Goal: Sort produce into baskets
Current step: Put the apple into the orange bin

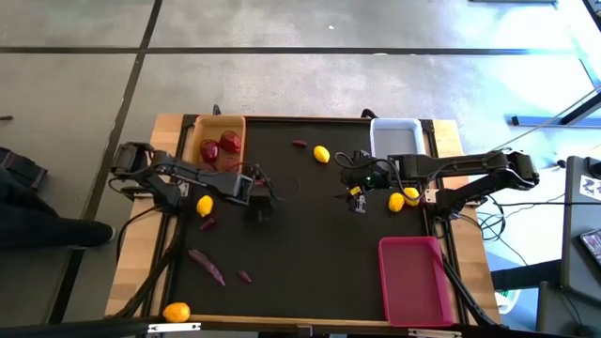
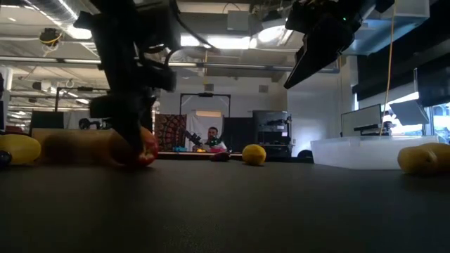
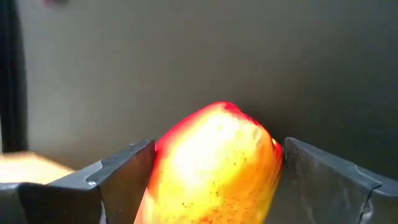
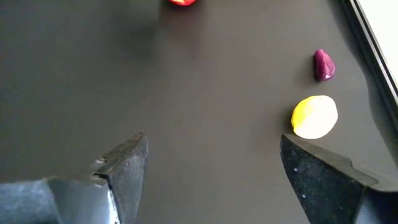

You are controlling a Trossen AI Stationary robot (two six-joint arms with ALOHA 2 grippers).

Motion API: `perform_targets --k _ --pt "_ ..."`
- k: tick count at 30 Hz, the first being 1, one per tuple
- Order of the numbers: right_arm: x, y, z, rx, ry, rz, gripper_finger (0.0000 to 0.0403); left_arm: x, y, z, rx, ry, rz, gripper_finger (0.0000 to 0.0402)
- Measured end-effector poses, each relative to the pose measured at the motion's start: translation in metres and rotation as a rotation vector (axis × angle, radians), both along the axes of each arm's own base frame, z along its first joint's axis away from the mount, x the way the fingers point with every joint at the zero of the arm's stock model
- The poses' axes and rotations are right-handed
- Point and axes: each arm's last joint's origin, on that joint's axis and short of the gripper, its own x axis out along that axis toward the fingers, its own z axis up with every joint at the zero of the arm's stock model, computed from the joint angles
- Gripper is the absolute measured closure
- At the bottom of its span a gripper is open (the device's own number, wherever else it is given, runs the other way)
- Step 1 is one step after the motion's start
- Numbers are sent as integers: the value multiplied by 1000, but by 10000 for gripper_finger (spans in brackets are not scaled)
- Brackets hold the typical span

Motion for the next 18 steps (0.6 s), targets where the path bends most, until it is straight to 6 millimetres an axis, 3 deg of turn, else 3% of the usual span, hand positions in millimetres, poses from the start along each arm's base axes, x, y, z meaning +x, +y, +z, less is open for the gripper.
perform_targets --k 7,18 --pt "0 0 0 -1 0 -1 79 -1 13 -1 -45 -98 262 84" --pt "0 0 0 -4 1 1 79 2 14 -1 -44 -118 247 154"
